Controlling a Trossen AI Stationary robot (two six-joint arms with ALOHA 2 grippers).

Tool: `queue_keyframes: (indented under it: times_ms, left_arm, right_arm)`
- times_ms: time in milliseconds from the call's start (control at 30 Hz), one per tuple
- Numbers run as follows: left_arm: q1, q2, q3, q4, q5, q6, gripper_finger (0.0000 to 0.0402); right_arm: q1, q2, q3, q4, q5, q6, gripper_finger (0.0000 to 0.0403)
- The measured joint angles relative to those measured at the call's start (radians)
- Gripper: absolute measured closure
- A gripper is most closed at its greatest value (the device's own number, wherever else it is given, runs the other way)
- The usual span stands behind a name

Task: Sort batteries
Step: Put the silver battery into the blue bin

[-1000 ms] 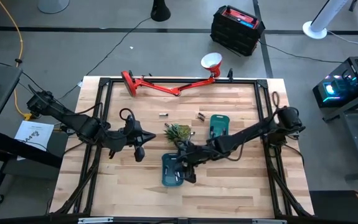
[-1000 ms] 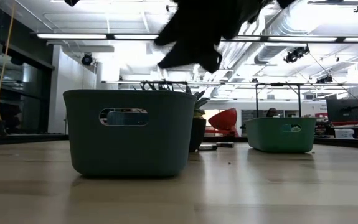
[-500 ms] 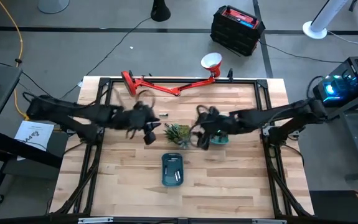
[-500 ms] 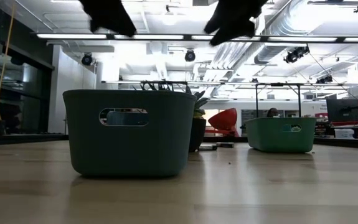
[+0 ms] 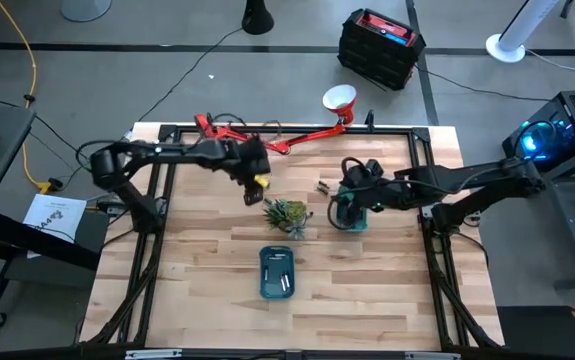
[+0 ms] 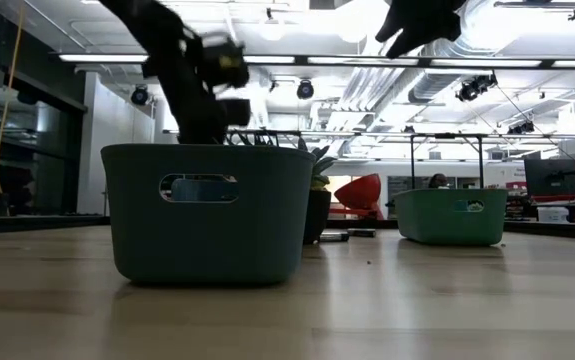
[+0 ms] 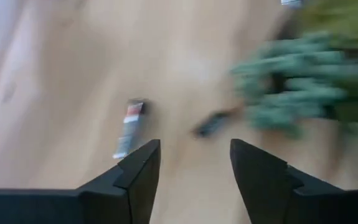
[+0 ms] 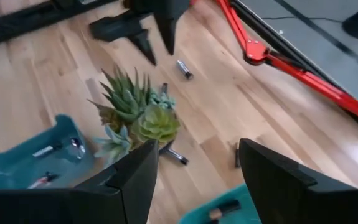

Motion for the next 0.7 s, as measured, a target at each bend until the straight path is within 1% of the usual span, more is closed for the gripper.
queue_keyframes:
  times_ms: [100, 200, 433, 567, 633, 700]
  left_arm:
    - [0.077, 0.057, 0.009, -0.011, 0.012, 0.029, 0.0208]
    - [0.117, 0.125, 0.045, -0.051, 0.012, 0.069, 0.0208]
    - [0.097, 0.242, 0.142, -0.059, 0.012, 0.204, 0.0208]
    - [0.093, 0.272, 0.153, -0.079, 0.012, 0.253, 0.0211]
    - [0.093, 0.284, 0.153, -0.109, 0.008, 0.284, 0.0221]
    - [0.09, 0.298, 0.155, -0.131, -0.006, 0.315, 0.0245]
  right_arm:
    - [-0.006, 0.003, -0.003, -0.002, -0.001, -0.041, 0.0186]
    - [-0.019, 0.003, -0.003, 0.0, -0.002, -0.062, 0.0186]
    - [-0.059, 0.004, -0.003, 0.011, -0.003, -0.074, 0.0186]
    - [-0.064, 0.004, -0.003, 0.012, -0.003, -0.055, 0.0186]
    - [-0.064, 0.004, -0.004, 0.012, 0.006, -0.039, 0.0186]
    - [-0.064, 0.004, -0.004, 0.012, 0.018, -0.018, 0.0186]
